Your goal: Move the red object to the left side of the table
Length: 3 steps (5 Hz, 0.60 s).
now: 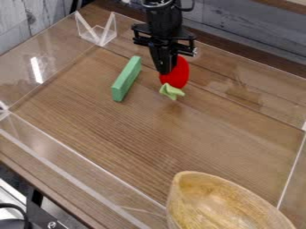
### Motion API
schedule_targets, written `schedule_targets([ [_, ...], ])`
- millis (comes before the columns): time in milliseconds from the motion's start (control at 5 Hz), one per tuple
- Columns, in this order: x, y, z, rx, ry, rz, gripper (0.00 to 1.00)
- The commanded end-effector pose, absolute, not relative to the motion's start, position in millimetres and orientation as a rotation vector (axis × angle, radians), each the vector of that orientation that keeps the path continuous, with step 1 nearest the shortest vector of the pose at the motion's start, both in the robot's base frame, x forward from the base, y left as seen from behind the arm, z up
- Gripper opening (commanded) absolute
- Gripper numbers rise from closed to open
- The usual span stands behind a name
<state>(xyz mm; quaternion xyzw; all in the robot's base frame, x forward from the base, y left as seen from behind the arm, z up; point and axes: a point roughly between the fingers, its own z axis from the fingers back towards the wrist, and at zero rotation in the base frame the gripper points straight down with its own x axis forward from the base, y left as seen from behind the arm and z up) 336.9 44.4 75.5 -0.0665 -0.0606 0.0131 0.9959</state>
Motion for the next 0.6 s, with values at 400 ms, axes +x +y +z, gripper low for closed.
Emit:
schedule_targets([
  [400, 335, 101, 131.5, -0.108, -0.251, 0.064, 0.00],
])
